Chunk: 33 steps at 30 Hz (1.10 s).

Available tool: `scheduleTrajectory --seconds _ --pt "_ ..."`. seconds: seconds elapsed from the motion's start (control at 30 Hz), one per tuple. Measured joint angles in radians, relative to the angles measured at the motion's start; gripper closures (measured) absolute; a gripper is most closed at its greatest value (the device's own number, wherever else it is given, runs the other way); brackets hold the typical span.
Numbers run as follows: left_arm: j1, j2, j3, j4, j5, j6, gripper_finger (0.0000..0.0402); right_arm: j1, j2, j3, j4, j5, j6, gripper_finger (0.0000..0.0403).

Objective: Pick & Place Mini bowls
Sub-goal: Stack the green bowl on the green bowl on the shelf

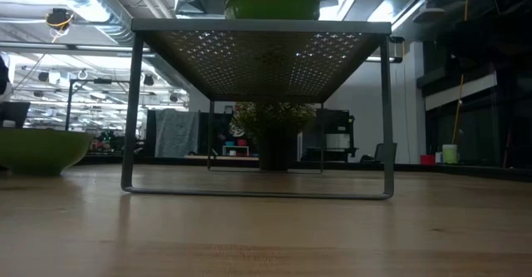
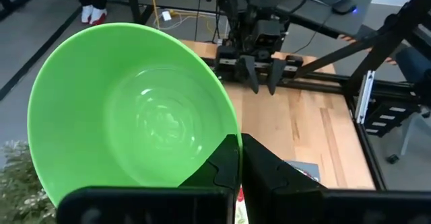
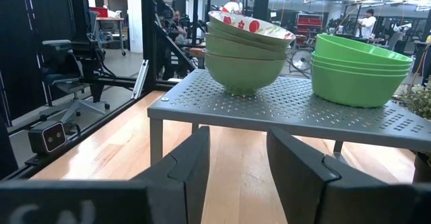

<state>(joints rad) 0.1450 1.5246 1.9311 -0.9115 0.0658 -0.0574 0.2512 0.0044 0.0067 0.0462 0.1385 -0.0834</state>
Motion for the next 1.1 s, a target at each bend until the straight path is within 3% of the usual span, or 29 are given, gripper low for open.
scheduleTrajectory --seconds 0.57,1.1 --pt "0.023 0.016 0.001 -0.163 -0.074 0.221 0.0398 0.000 0.000 0.000 0.000 0.000 0.000 0.0256" --pt "0.014 0.179 0.000 -0.263 -0.075 0.407 0.0398 0.000 0.002 0.000 0.000 0.000 0.000 0.0256"
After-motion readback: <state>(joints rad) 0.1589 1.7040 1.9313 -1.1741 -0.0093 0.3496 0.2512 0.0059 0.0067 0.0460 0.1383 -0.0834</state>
